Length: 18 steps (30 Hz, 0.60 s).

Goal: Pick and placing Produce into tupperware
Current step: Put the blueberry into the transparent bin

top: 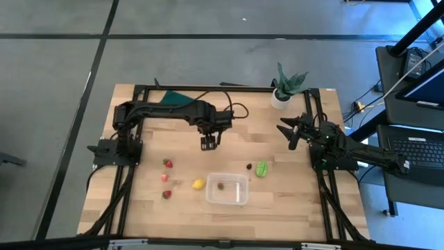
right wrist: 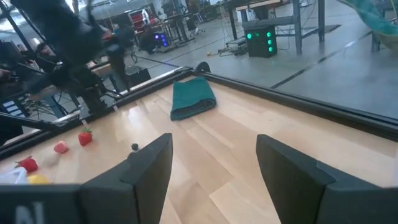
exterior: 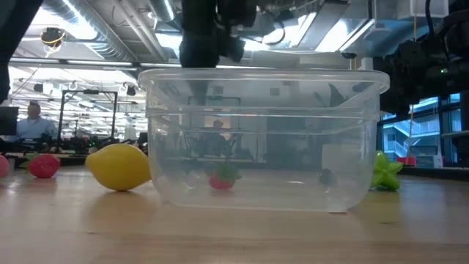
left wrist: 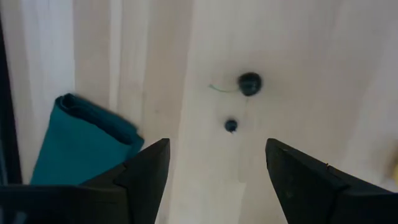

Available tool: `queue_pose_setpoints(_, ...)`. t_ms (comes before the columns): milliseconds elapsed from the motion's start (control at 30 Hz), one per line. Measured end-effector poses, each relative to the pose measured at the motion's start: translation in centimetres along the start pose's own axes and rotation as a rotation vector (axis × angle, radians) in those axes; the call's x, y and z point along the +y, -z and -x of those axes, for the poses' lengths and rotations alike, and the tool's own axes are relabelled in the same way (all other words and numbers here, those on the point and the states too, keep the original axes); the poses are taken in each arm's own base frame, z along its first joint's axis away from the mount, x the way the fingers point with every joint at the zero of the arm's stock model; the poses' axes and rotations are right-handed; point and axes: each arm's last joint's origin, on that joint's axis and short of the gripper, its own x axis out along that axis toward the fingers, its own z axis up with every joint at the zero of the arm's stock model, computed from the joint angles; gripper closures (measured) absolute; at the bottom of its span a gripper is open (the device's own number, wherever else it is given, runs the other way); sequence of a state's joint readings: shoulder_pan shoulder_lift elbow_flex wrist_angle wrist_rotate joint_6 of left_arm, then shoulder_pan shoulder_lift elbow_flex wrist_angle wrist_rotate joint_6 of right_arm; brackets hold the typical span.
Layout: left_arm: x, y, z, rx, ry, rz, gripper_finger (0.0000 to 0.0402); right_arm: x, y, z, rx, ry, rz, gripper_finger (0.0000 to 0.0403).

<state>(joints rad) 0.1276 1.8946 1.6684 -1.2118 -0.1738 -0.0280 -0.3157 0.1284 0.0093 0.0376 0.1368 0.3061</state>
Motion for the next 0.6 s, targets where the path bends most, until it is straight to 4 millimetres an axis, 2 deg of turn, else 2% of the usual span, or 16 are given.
queue_pose_setpoints(200,0.6,0.6,-3.0,0.010,0.003,-0.034,0.0146,0.0,0.0,0.0,0.000,0.000,0.026,0.0169)
queue_pose_setpoints(400,0.1,1.7,-5.8,0.034,0.035,-0.125,0.0146,0.0,0.0,0.0,0.001,0.000,0.031,0.0169)
queue_pose_setpoints(600,-0.3,2.6,-7.4,0.056,0.056,-0.168,0.0147,0.0,0.0,0.0,0.001,0.001,0.059,0.0169)
